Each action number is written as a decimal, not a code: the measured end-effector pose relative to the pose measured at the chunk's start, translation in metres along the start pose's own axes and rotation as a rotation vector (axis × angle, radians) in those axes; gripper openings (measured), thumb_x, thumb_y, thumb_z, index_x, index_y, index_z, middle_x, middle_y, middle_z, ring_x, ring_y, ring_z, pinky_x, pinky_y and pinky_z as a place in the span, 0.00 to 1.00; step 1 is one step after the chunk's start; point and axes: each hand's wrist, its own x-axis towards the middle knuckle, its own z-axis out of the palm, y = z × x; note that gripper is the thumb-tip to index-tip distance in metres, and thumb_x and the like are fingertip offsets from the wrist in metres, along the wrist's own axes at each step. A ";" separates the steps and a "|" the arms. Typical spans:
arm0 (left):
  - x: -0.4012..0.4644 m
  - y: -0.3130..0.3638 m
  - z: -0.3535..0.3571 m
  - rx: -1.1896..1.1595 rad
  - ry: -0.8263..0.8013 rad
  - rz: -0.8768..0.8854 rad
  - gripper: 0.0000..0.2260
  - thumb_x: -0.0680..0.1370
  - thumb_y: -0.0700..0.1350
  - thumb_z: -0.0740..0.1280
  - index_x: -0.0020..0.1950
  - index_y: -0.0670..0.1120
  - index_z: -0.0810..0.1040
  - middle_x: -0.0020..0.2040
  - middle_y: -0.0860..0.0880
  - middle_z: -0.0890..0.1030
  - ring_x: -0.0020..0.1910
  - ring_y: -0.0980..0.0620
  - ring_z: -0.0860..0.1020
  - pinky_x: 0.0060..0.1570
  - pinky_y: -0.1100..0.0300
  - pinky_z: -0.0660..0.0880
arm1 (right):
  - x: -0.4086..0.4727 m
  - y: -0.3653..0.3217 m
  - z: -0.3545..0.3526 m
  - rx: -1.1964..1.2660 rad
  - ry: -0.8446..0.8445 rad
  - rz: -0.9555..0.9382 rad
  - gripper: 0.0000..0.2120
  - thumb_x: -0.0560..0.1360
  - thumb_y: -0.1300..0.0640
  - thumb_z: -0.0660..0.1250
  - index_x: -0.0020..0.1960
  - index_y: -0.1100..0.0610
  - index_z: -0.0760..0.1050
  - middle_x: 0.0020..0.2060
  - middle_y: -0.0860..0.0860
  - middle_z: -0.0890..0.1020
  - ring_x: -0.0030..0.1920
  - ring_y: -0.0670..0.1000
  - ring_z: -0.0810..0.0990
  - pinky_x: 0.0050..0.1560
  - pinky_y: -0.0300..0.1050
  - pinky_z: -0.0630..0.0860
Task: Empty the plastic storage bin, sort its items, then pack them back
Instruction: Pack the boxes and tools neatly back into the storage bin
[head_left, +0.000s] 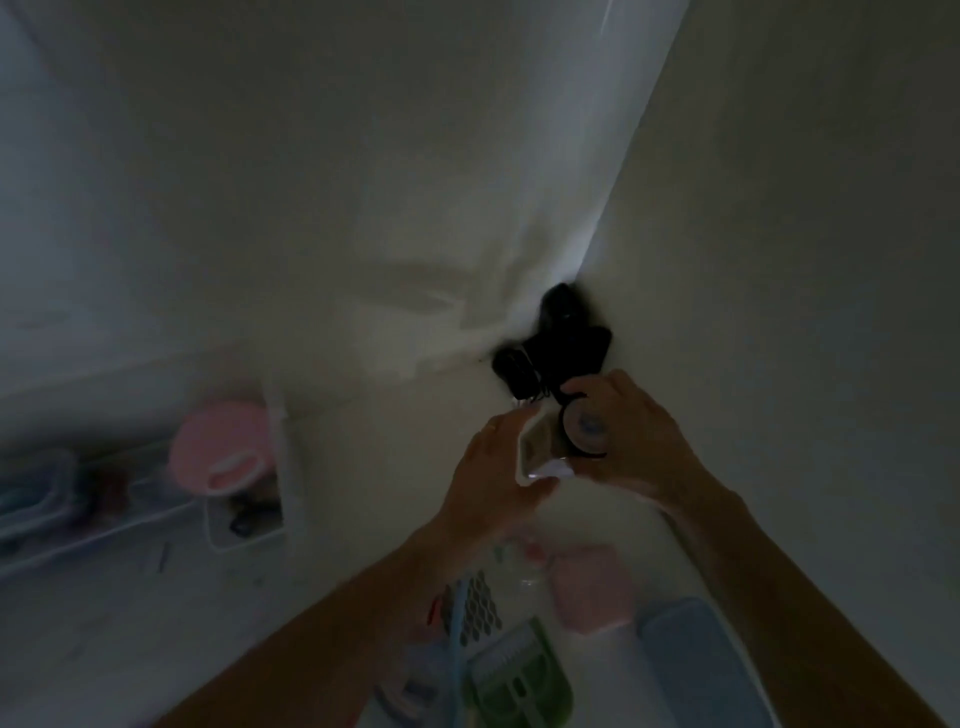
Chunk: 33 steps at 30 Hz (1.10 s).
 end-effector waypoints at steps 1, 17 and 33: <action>-0.009 0.007 -0.019 -0.015 0.046 0.058 0.34 0.73 0.53 0.74 0.75 0.52 0.64 0.70 0.52 0.70 0.67 0.53 0.70 0.63 0.68 0.64 | -0.003 -0.023 -0.012 0.060 0.041 -0.047 0.37 0.59 0.37 0.77 0.64 0.48 0.72 0.54 0.48 0.74 0.49 0.50 0.79 0.46 0.45 0.79; -0.207 -0.129 -0.272 0.091 0.074 -0.306 0.28 0.61 0.61 0.74 0.58 0.64 0.70 0.56 0.56 0.77 0.49 0.58 0.78 0.48 0.59 0.79 | 0.023 -0.359 0.080 0.131 -0.385 -0.257 0.34 0.64 0.41 0.76 0.65 0.51 0.69 0.56 0.52 0.72 0.55 0.57 0.77 0.54 0.53 0.77; -0.160 -0.208 -0.205 0.090 -0.458 -0.458 0.30 0.72 0.59 0.62 0.61 0.35 0.78 0.57 0.38 0.80 0.58 0.43 0.77 0.60 0.52 0.71 | 0.018 -0.331 0.190 -0.140 -0.499 -0.081 0.22 0.73 0.48 0.69 0.61 0.59 0.73 0.55 0.59 0.81 0.54 0.61 0.81 0.50 0.48 0.76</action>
